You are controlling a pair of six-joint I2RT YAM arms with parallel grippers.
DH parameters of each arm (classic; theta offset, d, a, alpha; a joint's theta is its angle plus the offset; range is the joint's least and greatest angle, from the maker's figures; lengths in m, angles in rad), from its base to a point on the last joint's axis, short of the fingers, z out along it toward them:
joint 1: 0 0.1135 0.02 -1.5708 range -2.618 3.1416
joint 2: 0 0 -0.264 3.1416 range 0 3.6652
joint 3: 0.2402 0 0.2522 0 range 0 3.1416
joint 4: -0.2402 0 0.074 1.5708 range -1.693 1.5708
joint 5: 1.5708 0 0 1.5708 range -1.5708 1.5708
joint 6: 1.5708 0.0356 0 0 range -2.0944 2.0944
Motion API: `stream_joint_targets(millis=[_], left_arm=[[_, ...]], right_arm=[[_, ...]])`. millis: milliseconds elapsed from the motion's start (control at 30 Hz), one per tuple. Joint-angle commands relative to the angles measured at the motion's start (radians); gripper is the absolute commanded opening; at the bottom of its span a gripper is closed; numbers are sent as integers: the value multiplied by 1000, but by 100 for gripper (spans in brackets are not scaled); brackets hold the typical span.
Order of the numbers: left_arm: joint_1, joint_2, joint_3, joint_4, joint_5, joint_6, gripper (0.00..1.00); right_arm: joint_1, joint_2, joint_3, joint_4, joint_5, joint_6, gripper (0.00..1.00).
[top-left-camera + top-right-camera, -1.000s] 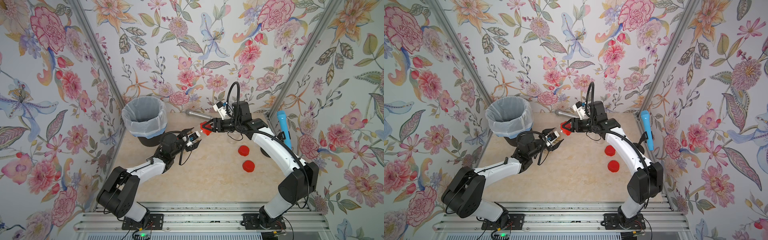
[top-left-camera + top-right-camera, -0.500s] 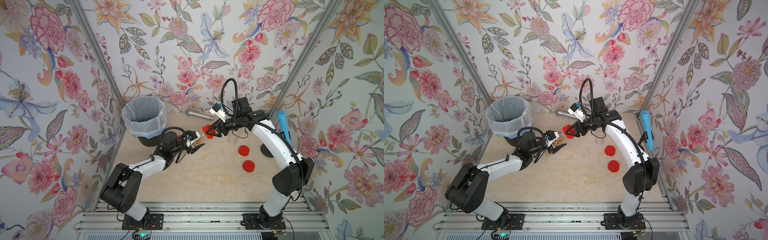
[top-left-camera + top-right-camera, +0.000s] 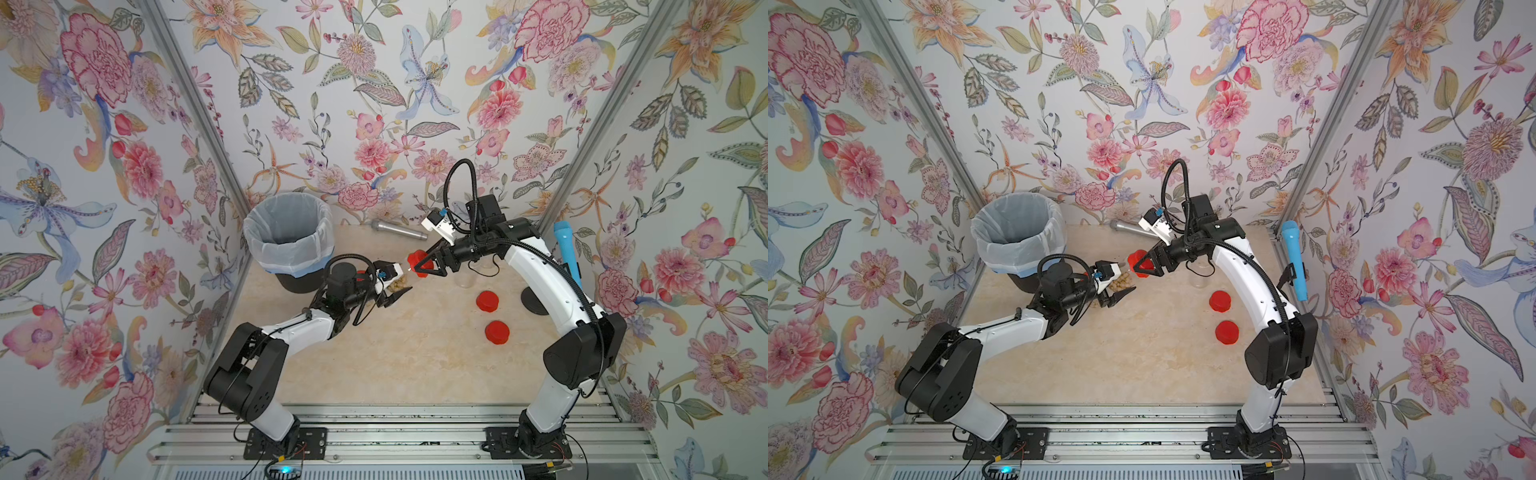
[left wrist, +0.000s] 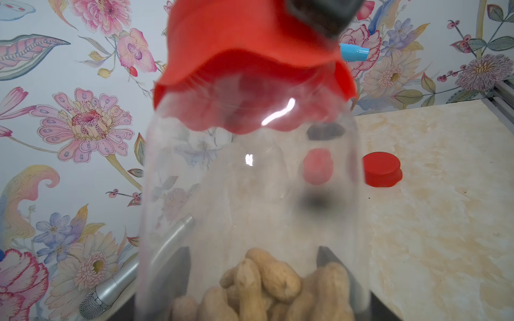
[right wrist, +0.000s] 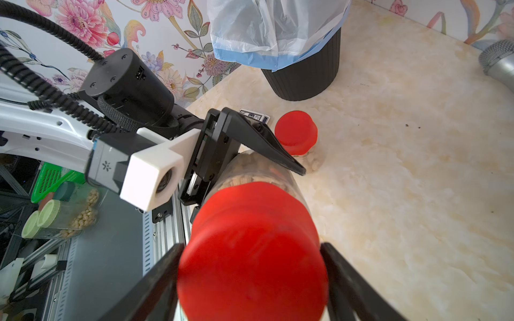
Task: Empty moldy peanuts from jars
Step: Unscrew the lid from the jar.
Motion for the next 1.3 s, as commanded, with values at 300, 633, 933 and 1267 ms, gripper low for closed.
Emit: stream_joint_targets(millis=[300, 633, 933, 1267], left_arm=[[16, 2, 19, 98, -39, -9, 35], [30, 12, 18, 143, -82, -19, 35], [30, -2, 1, 148, -164, 10, 36], [26, -3, -7, 148, -223, 40, 36]], right_arm=[[-8, -73, -73, 47, 56, 36, 94], [-32, -192, -226, 175, 40, 111, 97], [-70, -396, -379, 455, 158, 566, 96], [95, -326, -261, 489, 512, 953, 90]])
